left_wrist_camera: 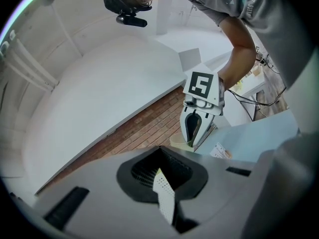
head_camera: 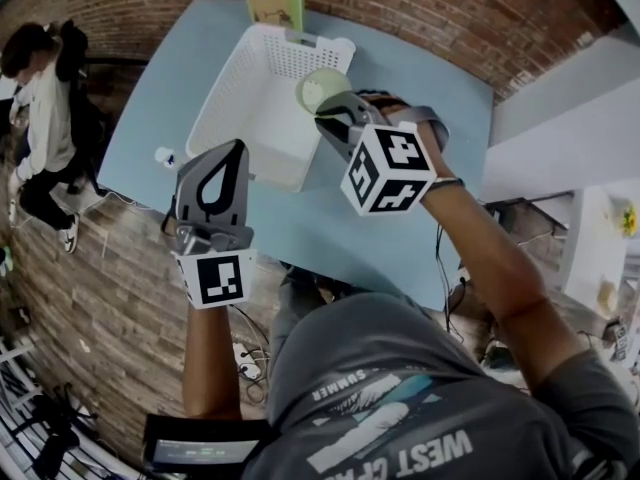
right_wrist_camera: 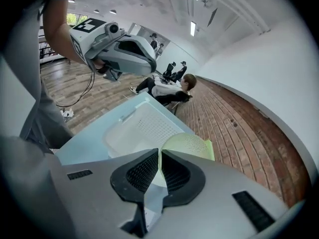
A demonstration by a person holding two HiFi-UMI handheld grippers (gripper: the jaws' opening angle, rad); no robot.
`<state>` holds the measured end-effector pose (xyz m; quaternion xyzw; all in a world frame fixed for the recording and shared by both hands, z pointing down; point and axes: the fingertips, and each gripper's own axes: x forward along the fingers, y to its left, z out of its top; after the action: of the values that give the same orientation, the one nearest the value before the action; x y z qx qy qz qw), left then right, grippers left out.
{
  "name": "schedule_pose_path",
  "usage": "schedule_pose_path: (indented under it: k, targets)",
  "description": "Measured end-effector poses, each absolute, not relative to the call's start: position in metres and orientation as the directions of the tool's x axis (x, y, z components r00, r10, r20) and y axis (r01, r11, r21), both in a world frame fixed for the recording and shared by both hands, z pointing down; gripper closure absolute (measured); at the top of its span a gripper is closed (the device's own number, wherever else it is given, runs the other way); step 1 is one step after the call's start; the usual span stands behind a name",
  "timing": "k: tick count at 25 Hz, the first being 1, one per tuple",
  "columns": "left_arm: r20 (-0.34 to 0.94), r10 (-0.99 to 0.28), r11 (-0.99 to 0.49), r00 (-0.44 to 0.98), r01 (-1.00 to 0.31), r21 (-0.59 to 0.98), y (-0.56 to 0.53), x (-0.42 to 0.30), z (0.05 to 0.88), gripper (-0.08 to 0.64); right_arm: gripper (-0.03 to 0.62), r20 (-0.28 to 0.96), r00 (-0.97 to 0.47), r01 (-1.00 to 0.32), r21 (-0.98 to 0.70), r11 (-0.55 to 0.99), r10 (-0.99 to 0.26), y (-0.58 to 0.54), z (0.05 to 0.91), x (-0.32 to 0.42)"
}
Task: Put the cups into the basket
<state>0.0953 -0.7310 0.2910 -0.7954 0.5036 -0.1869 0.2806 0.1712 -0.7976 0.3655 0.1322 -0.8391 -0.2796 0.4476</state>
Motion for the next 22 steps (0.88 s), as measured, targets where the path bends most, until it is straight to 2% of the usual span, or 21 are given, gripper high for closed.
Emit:
schedule_pose_path:
  k: [8, 22]
  targets:
    - [0.026, -0.899, -0.353, 0.438, -0.687, -0.635, -0.75, 0.072, 0.299, 0.56, 0.561, 0.689, -0.579, 0.077, 0.579, 0.812, -0.436, -0.825, 0.371, 0.122]
    - [0.087, -0.877, -0.425, 0.472, -0.681, -0.597, -0.815, 0.038, 0.334, 0.56, 0.561, 0.777, -0.508, 0.191, 0.522, 0.831, -0.371, -0.895, 0.442, 0.072]
